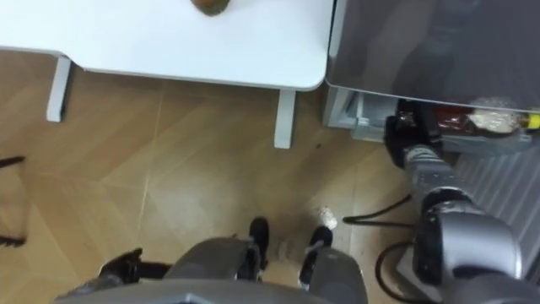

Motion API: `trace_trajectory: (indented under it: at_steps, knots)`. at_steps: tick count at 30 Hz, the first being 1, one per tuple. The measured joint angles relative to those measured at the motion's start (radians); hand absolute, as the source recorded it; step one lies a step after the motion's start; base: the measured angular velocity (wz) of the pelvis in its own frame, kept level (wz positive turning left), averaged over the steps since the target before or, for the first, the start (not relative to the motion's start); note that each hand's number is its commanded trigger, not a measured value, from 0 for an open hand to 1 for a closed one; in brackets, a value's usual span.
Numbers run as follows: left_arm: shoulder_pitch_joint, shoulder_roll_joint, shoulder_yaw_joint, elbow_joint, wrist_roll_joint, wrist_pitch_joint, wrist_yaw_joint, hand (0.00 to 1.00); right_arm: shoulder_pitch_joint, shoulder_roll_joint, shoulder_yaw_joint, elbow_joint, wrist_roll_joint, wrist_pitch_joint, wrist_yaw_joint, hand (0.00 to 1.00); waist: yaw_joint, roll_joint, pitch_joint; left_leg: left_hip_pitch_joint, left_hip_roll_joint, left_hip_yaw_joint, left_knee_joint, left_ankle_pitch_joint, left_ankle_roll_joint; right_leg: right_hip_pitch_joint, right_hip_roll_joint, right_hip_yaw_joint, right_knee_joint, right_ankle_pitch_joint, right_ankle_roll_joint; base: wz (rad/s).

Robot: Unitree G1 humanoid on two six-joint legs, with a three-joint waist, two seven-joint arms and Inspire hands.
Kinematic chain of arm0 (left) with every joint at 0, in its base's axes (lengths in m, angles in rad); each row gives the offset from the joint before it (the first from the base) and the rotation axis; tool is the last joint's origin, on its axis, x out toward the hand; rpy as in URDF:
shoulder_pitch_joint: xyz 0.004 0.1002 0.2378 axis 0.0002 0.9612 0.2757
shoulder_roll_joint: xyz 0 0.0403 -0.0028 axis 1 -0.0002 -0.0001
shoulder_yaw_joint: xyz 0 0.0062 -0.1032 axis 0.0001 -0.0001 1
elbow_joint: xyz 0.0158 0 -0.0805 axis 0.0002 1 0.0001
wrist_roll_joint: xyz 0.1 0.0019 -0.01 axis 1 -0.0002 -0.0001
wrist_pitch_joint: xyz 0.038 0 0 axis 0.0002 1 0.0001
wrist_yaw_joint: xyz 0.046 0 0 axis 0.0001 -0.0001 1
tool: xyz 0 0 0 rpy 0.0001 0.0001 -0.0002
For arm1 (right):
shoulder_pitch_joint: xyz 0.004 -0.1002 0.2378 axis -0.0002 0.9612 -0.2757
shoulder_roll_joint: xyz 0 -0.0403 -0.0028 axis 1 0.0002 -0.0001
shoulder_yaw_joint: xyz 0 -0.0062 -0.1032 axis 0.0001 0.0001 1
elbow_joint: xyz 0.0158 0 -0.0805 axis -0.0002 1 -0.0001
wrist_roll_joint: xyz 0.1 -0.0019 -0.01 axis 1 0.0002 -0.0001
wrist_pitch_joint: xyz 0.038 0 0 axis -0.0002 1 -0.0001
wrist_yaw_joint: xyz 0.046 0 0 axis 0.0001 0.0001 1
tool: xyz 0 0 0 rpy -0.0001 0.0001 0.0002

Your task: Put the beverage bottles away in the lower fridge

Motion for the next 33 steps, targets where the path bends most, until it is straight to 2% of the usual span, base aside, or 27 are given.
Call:
trace_trajectory:
  at_steps: [4, 7, 13, 21, 23, 24, 33]
  knots:
    - [-0.001, 0.0, -0.001, 0.001, 0.0, -0.006, 0.001, 0.0, -0.019, -0.018, -0.002, 0.0, -0.001, 0.0, -0.011, 1.0, 0.004, -0.009, 0.0066, -0.032, -0.009, 0.002, 0.008, 0.012, 0.007, -0.04, -0.013, 0.001, 0.027, 0.0, 0.001, 0.03]
    - [-0.001, 0.0, -0.001, 0.006, 0.0, -0.011, 0.004, 0.0, -0.042, -0.034, -0.002, 0.001, -0.004, 0.0, -0.04, 1.0, 0.002, -0.009, 0.007, -0.053, -0.017, 0.002, 0.009, 0.024, 0.011, -0.065, -0.025, 0.003, 0.047, -0.002, 0.003, 0.08]
    - [-0.003, 0.001, -0.001, 0.007, 0.002, -0.012, 0.01, 0.0, -0.079, -0.04, -0.002, 0.0, -0.013, -0.001, -0.079, 1.0, -0.004, -0.01, 0.0076, -0.086, -0.019, 0.006, 0.019, 0.035, 0.014, -0.099, -0.038, 0.0, 0.063, -0.002, 0.003, 0.03]
    - [-0.013, 0.002, -0.022, 0.006, 0.003, -0.01, 0.018, 0.0, -0.109, -0.057, -0.001, -0.003, -0.014, -0.001, -0.12, 0.98, -0.004, -0.011, 0.0074, -0.118, -0.02, 0.013, 0.033, 0.036, 0.016, -0.131, -0.043, 0.001, 0.079, -0.001, 0.001, 0.0]
    - [-0.013, 0.003, -0.022, 0.006, 0.003, -0.01, 0.021, 0.0, -0.109, -0.057, -0.001, -0.003, -0.014, -0.001, -0.121, 0.15, -0.004, -0.011, 0.0074, -0.119, -0.019, 0.015, 0.033, 0.036, 0.016, -0.131, -0.043, 0.001, 0.079, -0.002, 0.001, 0.0]
    - [-0.013, 0.003, -0.022, 0.006, 0.003, -0.01, 0.021, 0.0, -0.11, -0.058, -0.001, -0.003, -0.014, -0.001, -0.122, 0.0, -0.004, -0.01, 0.0074, -0.119, -0.019, 0.016, 0.033, 0.036, 0.016, -0.131, -0.043, 0.0, 0.079, -0.002, 0.002, 0.0]
    - [-0.013, 0.003, -0.023, 0.006, 0.007, -0.011, 0.021, 0.0, -0.116, -0.059, -0.002, -0.003, -0.017, -0.003, -0.155, 0.0, -0.003, -0.01, 0.0068, -0.119, -0.016, 0.026, 0.033, 0.036, 0.016, -0.131, -0.042, 0.0, 0.08, -0.002, 0.001, 0.0]
